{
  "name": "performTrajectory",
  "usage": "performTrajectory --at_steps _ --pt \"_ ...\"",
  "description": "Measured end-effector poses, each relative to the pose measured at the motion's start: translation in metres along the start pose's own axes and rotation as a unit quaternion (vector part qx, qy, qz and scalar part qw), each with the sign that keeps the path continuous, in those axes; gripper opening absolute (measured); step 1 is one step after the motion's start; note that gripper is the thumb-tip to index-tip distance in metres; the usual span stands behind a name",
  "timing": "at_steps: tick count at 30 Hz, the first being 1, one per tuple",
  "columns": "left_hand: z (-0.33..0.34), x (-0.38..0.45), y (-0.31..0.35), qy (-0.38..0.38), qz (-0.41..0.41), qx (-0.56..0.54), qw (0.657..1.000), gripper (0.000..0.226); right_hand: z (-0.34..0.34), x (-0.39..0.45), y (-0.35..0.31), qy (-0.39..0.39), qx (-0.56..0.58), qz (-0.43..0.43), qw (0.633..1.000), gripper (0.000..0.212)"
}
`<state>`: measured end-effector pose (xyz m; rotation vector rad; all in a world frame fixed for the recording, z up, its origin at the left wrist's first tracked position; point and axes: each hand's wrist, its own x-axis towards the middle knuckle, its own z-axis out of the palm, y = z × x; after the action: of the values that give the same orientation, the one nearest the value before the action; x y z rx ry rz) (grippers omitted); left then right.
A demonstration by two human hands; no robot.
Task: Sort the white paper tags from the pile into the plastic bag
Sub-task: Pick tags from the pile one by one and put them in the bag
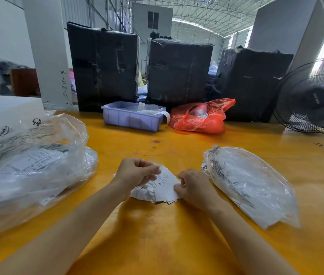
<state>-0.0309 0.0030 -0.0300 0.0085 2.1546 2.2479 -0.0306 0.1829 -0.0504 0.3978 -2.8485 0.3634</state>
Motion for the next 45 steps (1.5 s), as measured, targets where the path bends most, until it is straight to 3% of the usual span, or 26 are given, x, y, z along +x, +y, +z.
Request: performTrajectory --at_steps 4,10,16,23,25,28,30,35,38,41,45 --pt "0.002 -0.001 -0.002 -0.001 0.002 0.011 1.000 0.011 0.002 0.000 0.000 0.011 -0.015 -0.002 1.000 0.030" --pt "0.003 -0.002 -0.003 0.003 0.002 0.016 1.000 0.012 0.003 0.003 0.003 -0.038 0.139 0.076 0.987 0.027" --pt "0.004 -0.002 -0.003 -0.001 0.001 0.019 1.000 0.011 0.003 0.005 0.007 0.042 0.266 0.125 0.955 0.008" --pt "0.002 -0.001 -0.004 0.006 -0.002 0.016 1.000 0.011 -0.001 -0.001 0.006 0.083 0.379 0.101 0.916 0.013" --pt "0.002 -0.001 -0.004 0.009 -0.004 0.005 1.000 0.011 -0.006 -0.002 0.006 0.079 0.436 0.095 0.892 0.020" --pt "0.001 -0.001 -0.002 0.017 -0.014 -0.021 1.000 0.012 -0.015 -0.005 0.003 0.064 0.580 0.059 0.810 0.031" --pt "0.000 -0.001 0.000 0.022 -0.022 -0.048 0.998 0.015 -0.020 -0.008 0.003 0.060 0.625 0.038 0.777 0.036" --pt "0.001 -0.002 0.003 0.014 -0.029 -0.087 0.996 0.016 -0.026 -0.014 -0.007 0.054 0.564 0.006 0.824 0.023" --pt "0.003 -0.003 0.003 0.005 -0.024 -0.092 0.995 0.015 -0.026 -0.015 -0.009 0.035 0.537 0.018 0.843 0.027" --pt "0.005 -0.004 0.003 -0.002 -0.023 -0.094 0.995 0.014 -0.027 -0.015 -0.011 0.060 0.543 0.025 0.837 0.009" --pt "0.005 -0.004 0.002 -0.012 -0.021 -0.076 0.997 0.014 -0.026 -0.010 -0.010 0.136 0.550 0.045 0.822 0.008"
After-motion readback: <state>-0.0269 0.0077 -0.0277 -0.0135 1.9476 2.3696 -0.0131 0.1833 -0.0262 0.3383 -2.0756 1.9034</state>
